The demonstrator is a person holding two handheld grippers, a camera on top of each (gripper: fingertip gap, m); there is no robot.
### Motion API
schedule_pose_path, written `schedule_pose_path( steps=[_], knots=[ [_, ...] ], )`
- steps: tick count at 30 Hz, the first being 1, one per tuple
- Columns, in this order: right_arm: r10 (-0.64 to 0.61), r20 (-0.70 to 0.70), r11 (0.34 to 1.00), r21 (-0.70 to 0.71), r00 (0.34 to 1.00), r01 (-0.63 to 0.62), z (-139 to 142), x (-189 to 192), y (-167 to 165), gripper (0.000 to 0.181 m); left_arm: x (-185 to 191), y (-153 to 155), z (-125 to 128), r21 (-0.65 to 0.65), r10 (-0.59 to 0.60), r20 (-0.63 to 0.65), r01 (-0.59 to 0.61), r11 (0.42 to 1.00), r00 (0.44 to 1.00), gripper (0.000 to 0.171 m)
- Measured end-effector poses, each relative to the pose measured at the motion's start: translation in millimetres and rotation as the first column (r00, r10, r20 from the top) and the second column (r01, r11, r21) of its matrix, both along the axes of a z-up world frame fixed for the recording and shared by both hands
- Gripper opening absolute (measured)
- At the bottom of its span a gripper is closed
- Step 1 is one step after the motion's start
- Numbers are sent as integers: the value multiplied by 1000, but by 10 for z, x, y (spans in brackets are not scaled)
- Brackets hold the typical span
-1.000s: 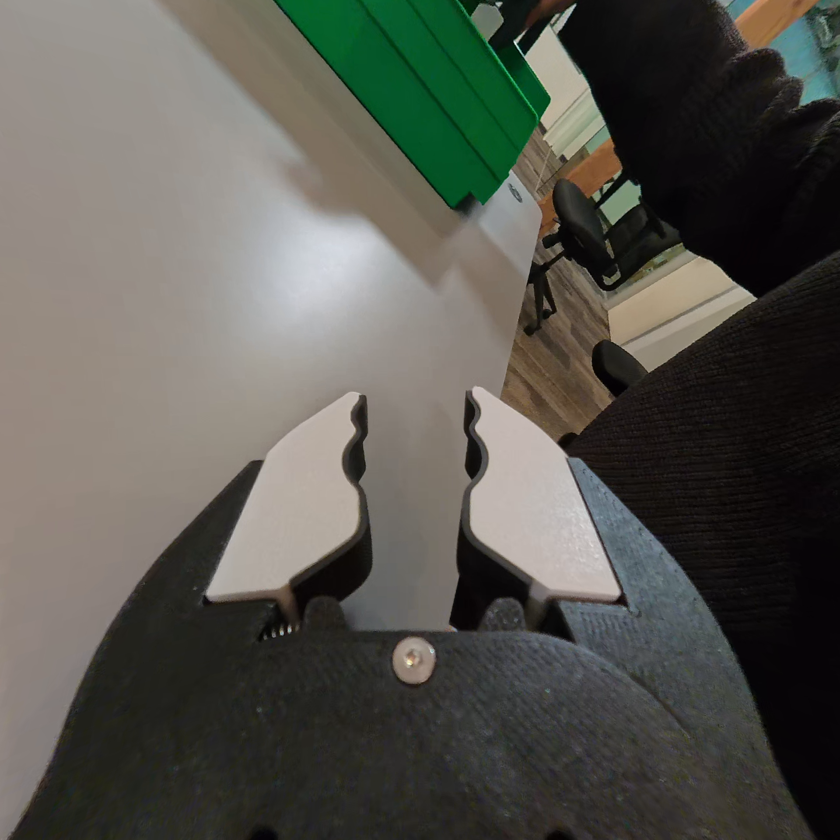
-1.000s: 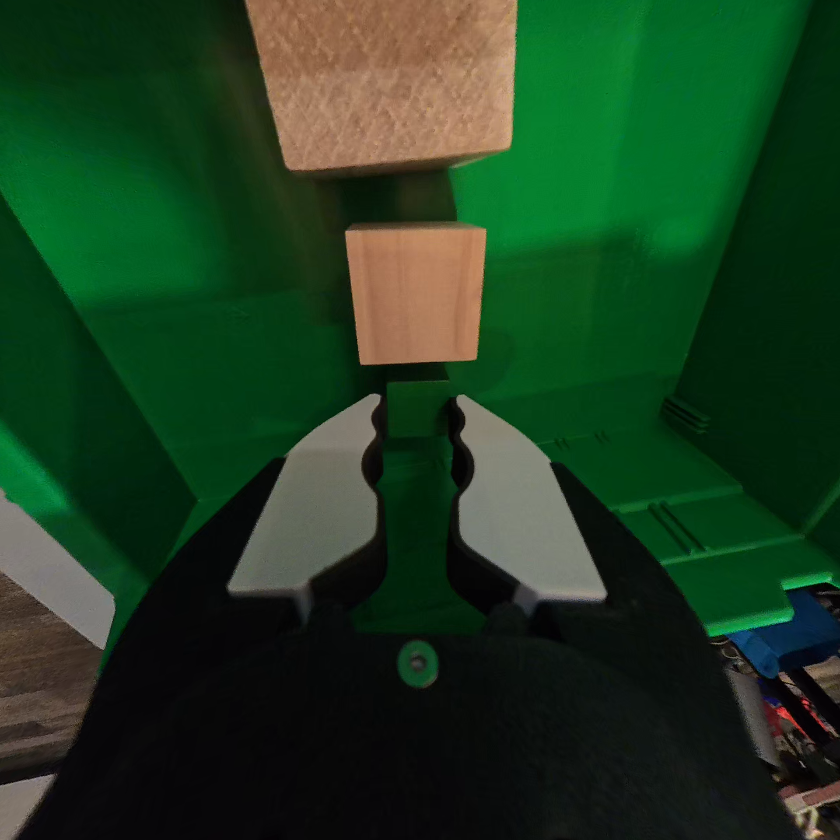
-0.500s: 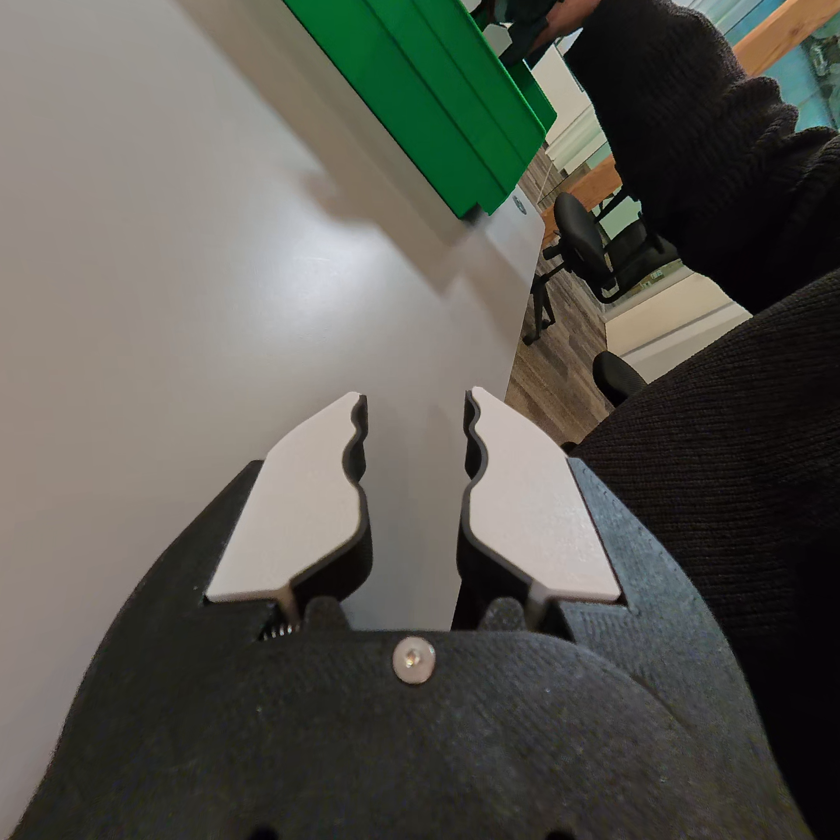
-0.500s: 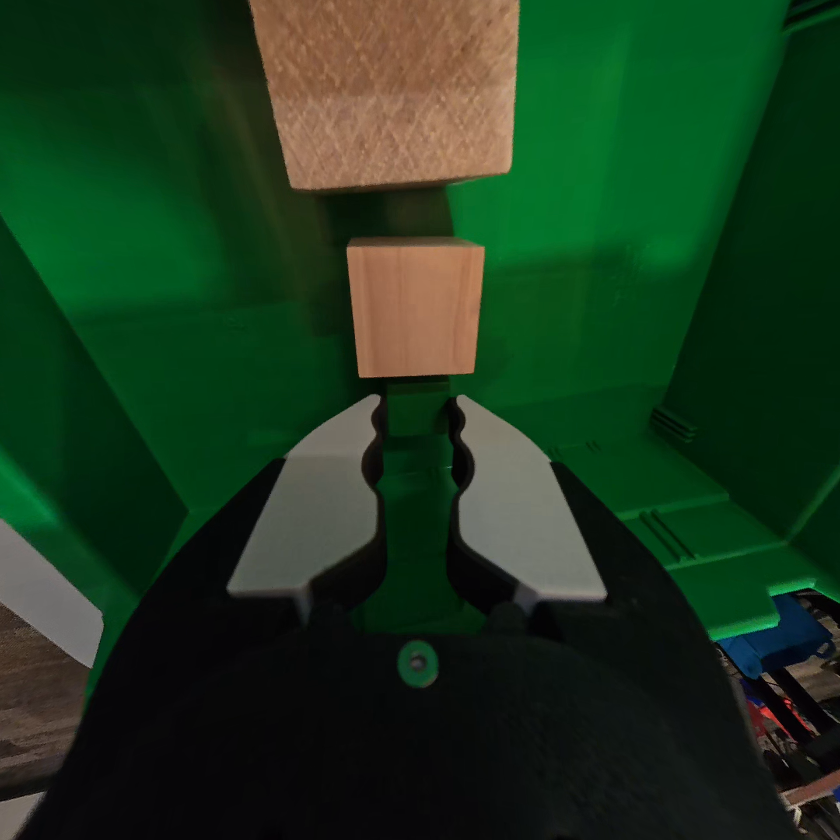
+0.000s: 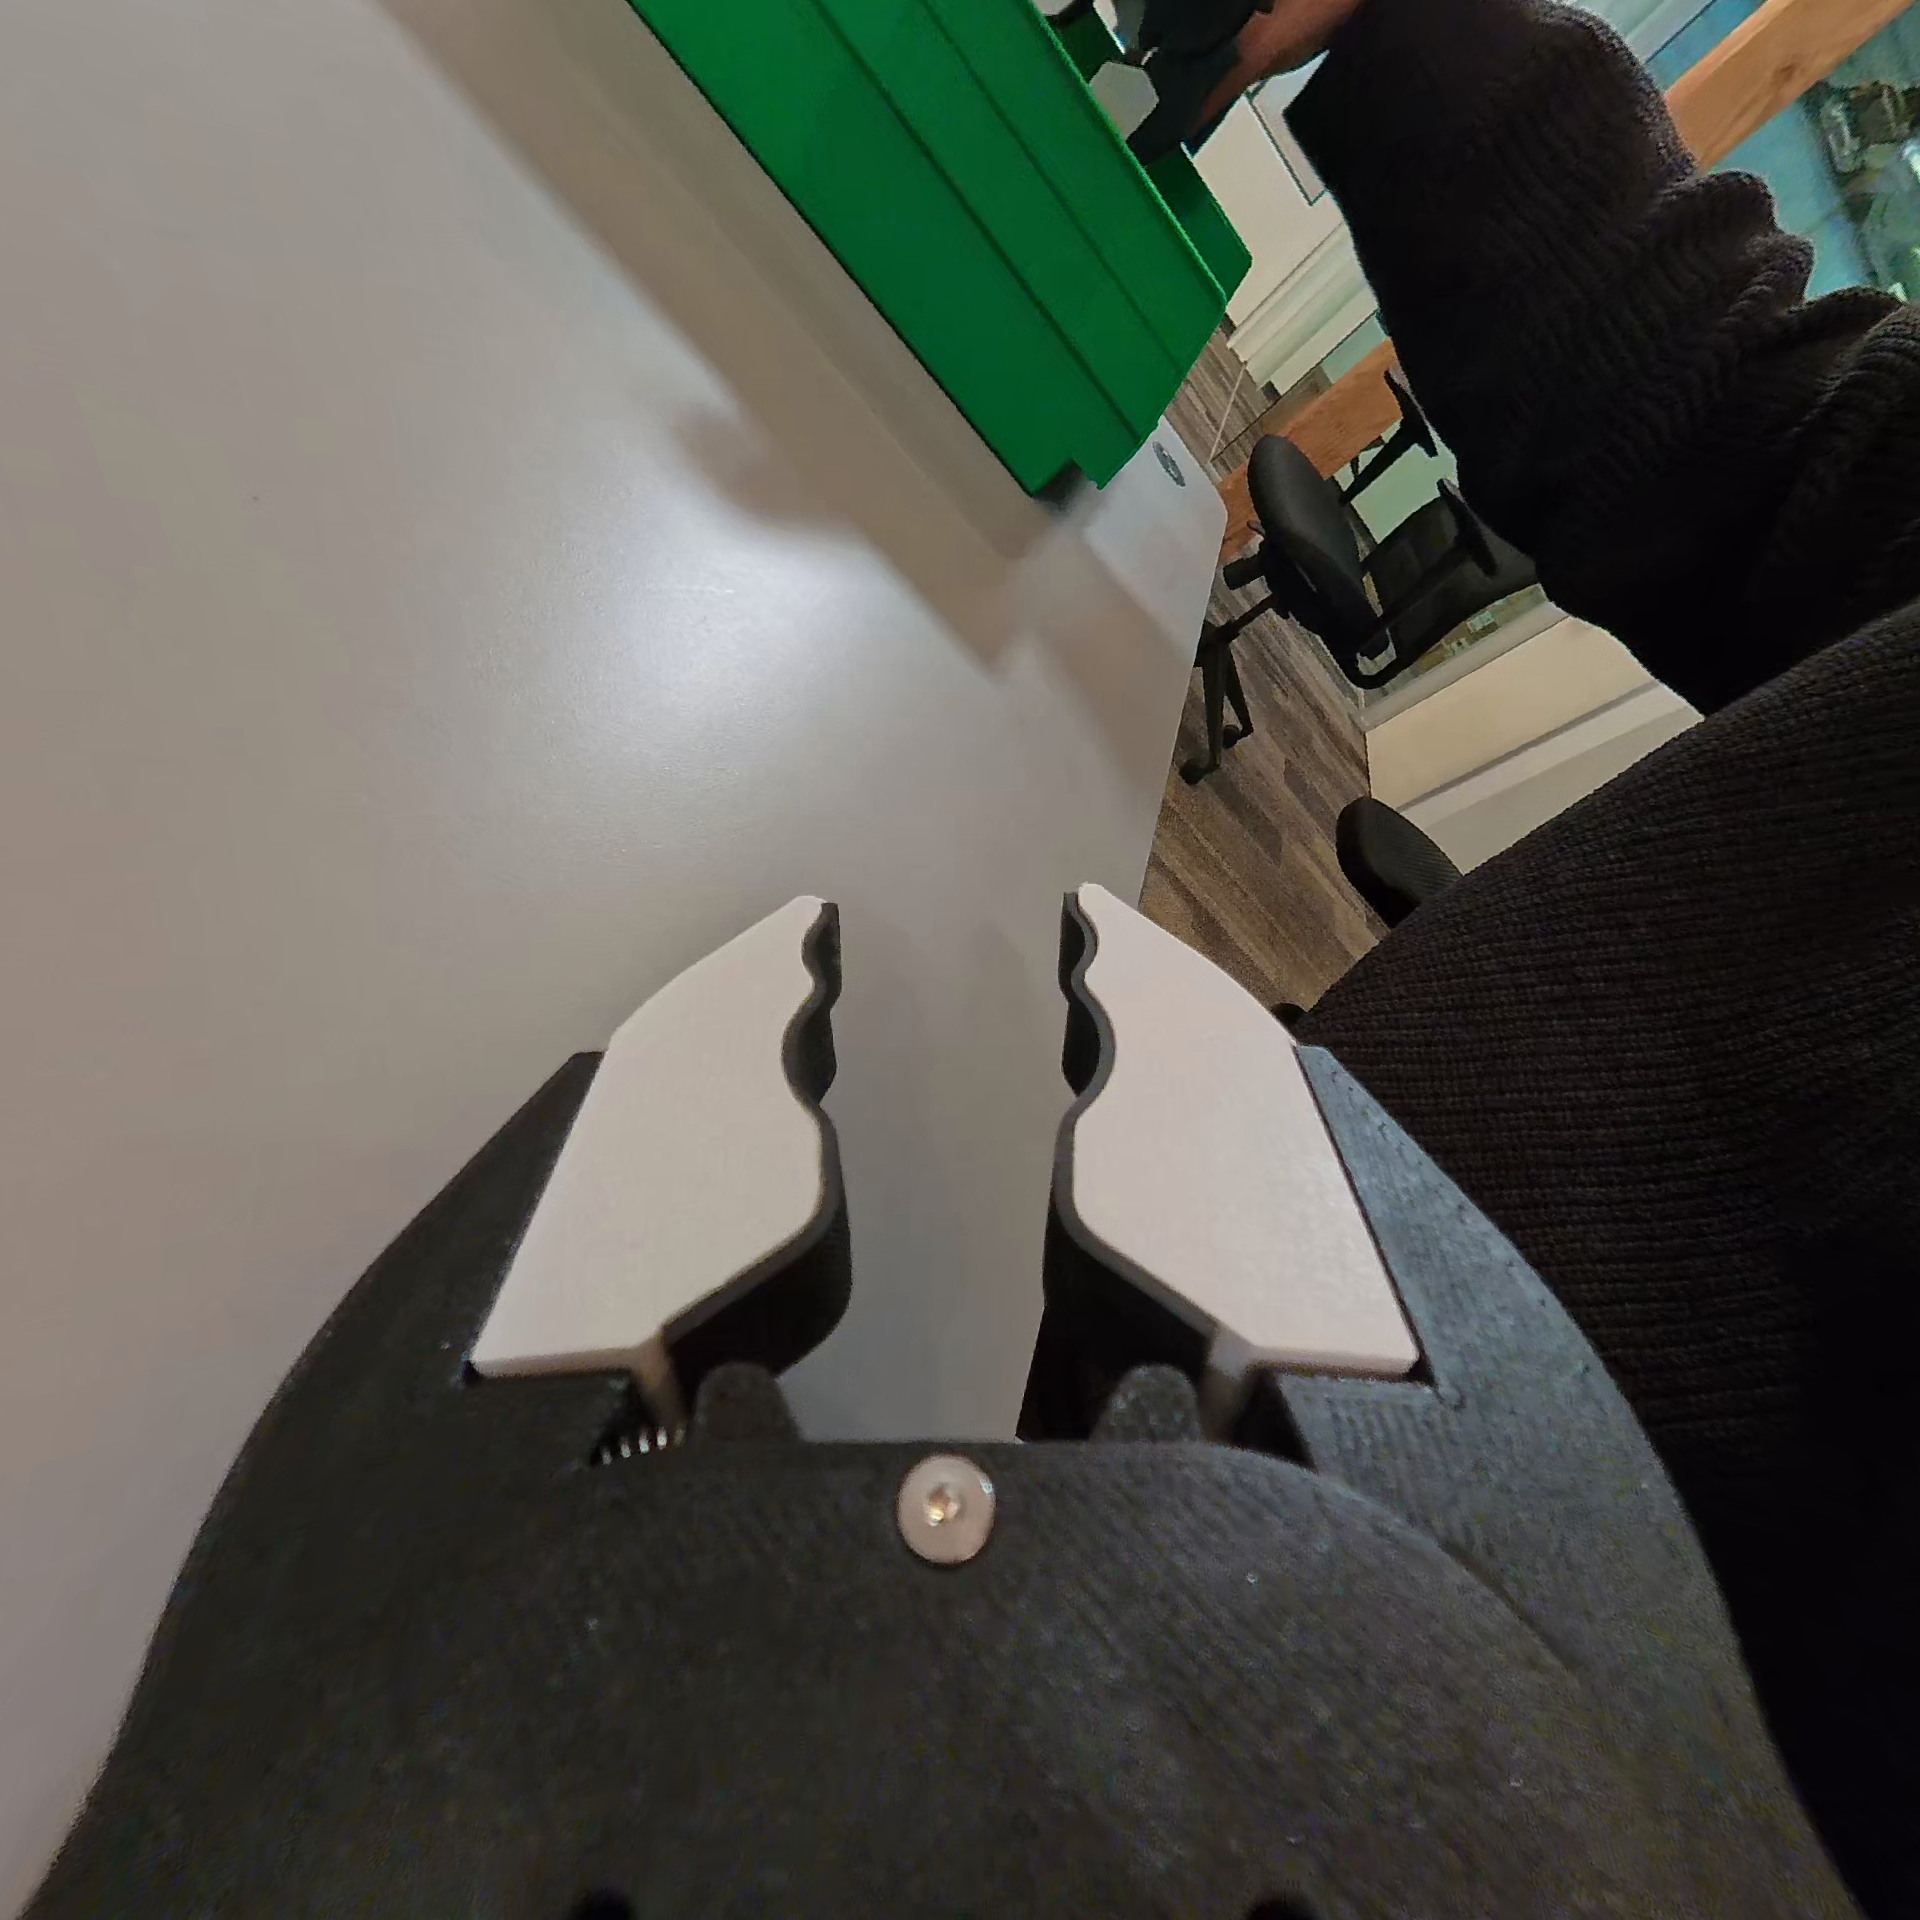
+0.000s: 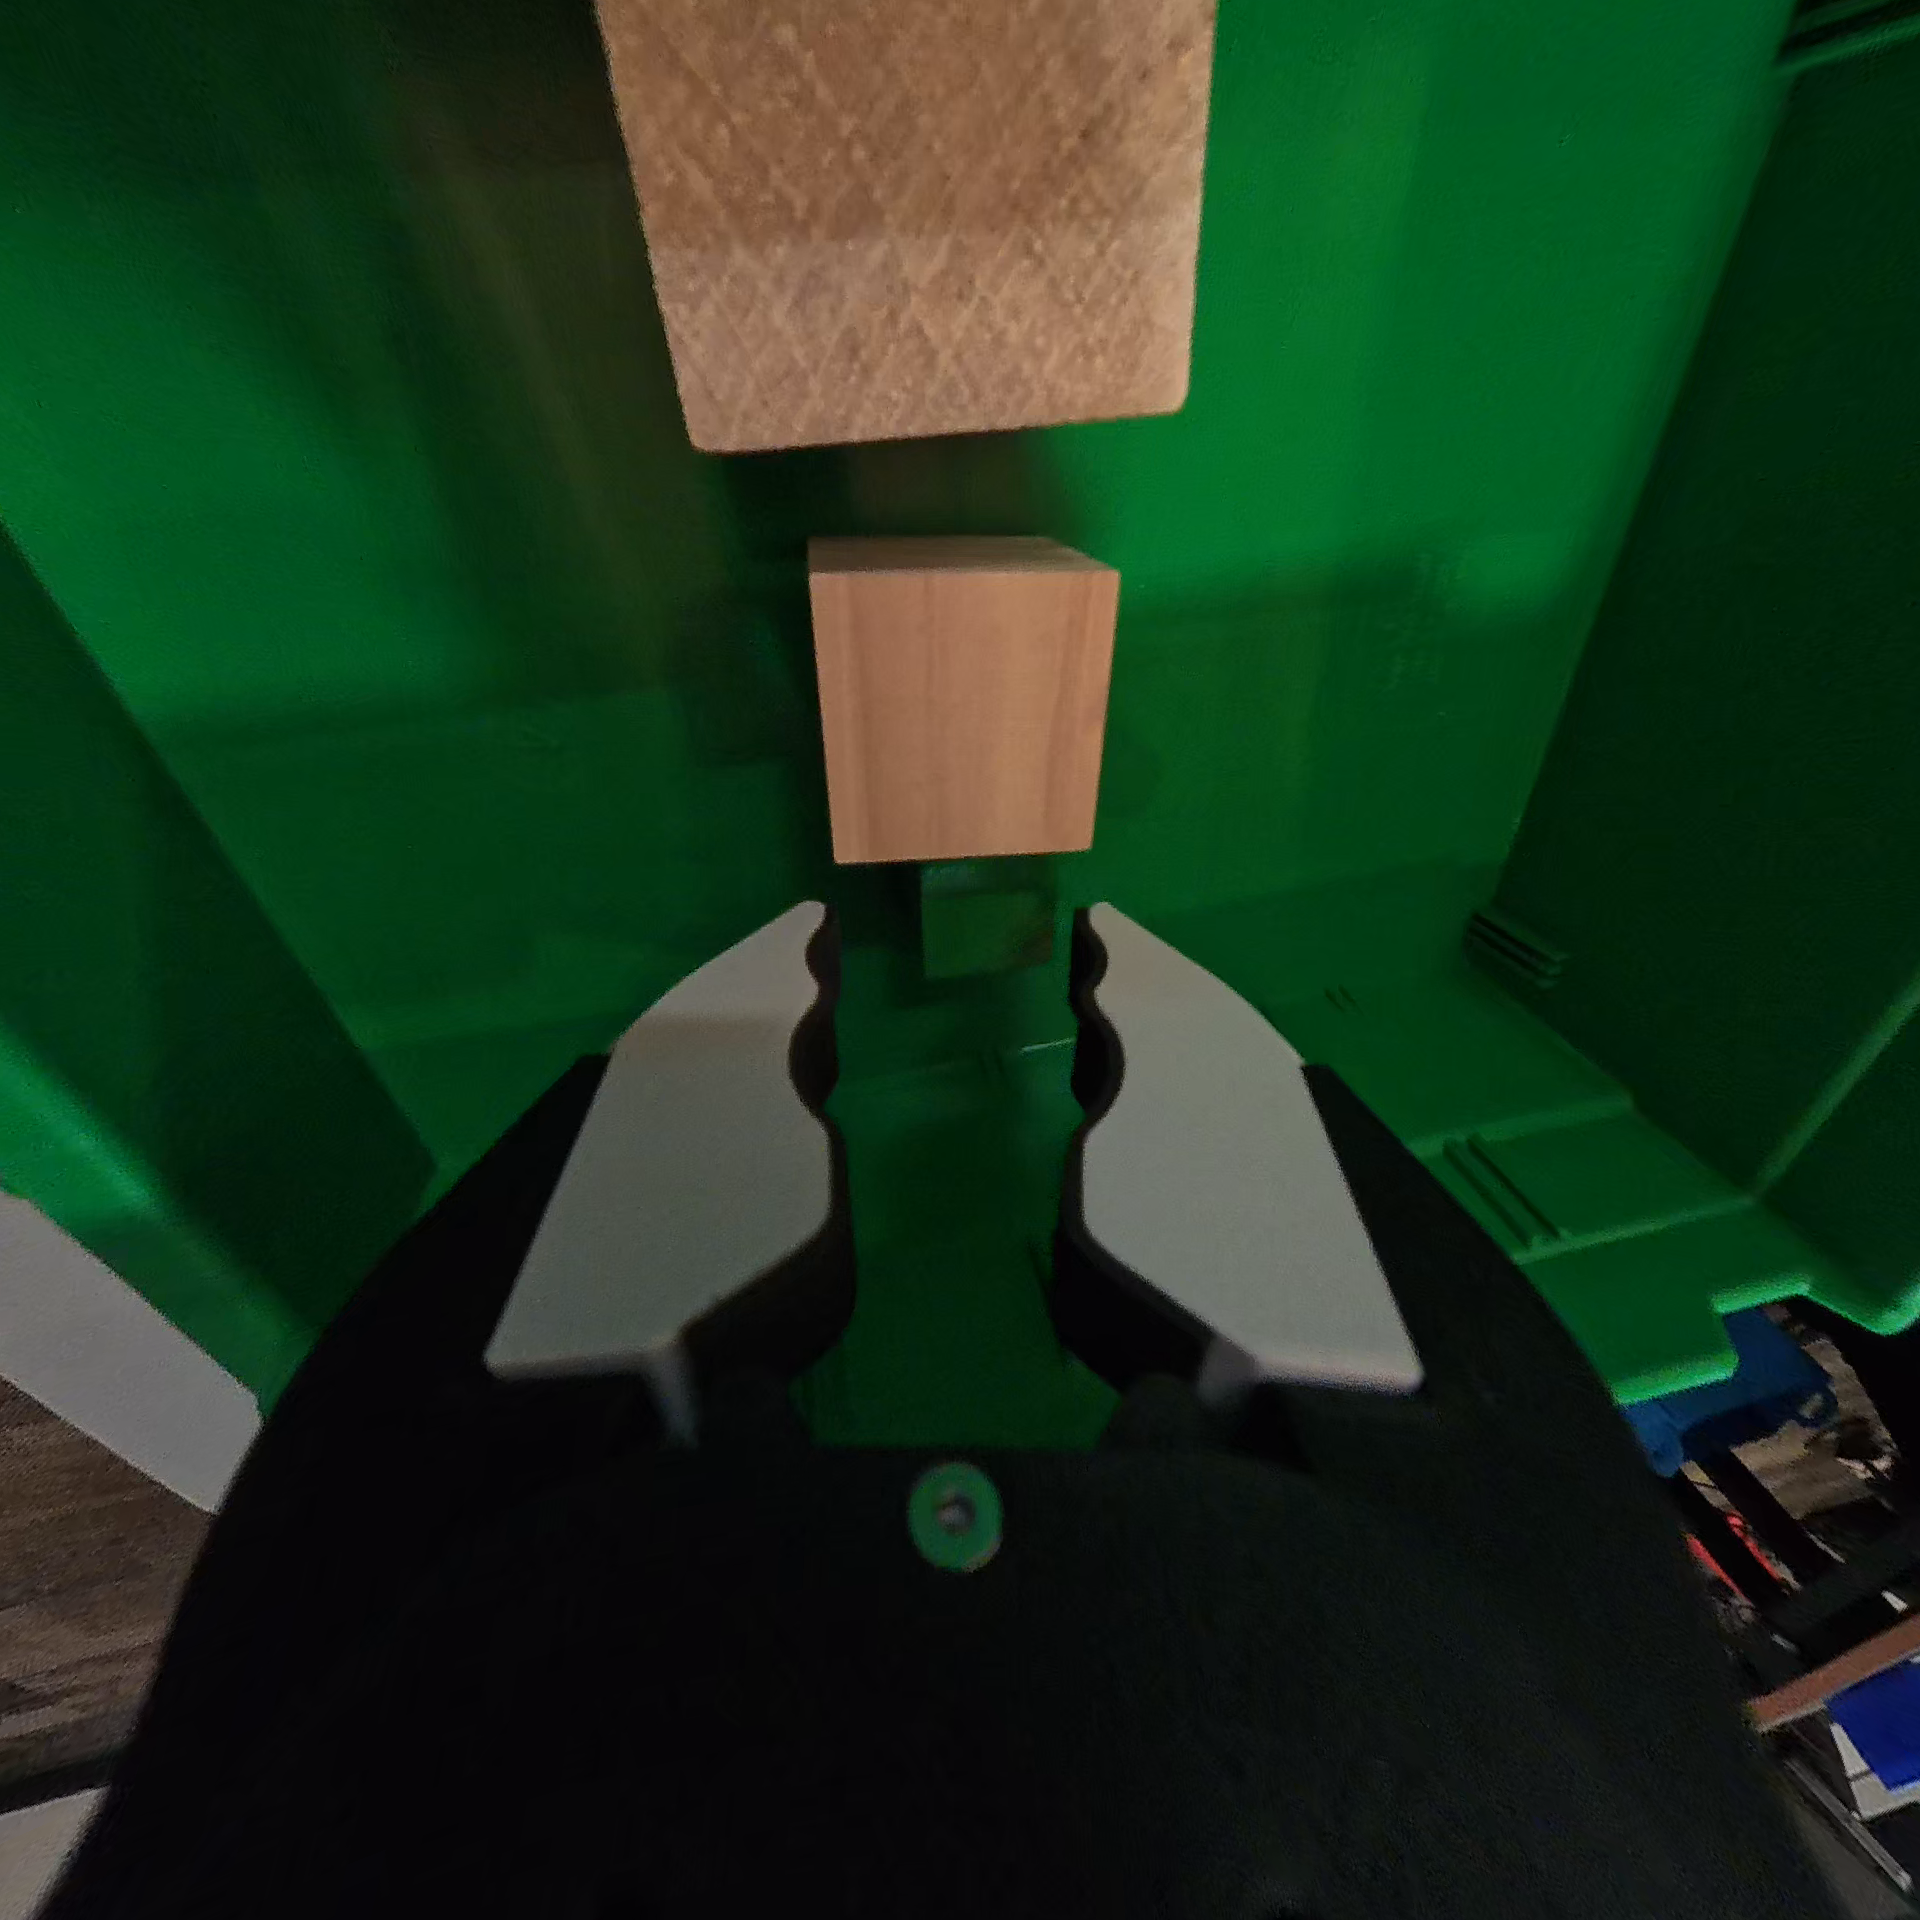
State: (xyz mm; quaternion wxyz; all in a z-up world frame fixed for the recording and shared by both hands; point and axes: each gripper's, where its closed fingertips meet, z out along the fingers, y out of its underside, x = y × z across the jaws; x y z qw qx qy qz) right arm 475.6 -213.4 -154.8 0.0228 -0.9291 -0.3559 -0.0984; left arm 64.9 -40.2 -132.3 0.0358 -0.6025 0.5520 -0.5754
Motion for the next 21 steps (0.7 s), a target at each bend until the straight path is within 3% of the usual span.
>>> schedule_pose_path(
  steps=[5,8,10,14,15,17,19,21],
  knots=[
    [-47,38,997,56,998,44,188,47,-2,60,-1,-1,35,-1,1,11,-1,1000,1000,41],
    [-103,47,961,263,994,87,514,-33,197,83,3,14,51,17,5,22,-5,1000,1000,41],
    [-122,-35,881,457,992,124,830,-266,401,81,14,54,43,53,22,23,-23,998,999,44],
    [-40,-315,628,730,948,269,1511,-968,688,76,6,236,170,160,83,57,-91,983,995,64],
    [9,-427,554,755,904,351,1674,-1162,732,72,-34,327,250,216,98,74,-111,970,992,69],
    [181,-682,467,693,708,548,1948,-1605,767,74,-139,671,488,361,197,149,-239,901,969,74],
    [283,-819,478,572,499,667,2064,-1949,789,83,-337,1117,792,472,317,245,-398,786,916,74],
    [323,-854,514,521,408,682,2030,-2295,836,86,-626,1590,1108,515,436,334,-549,658,836,73]
  ],
)
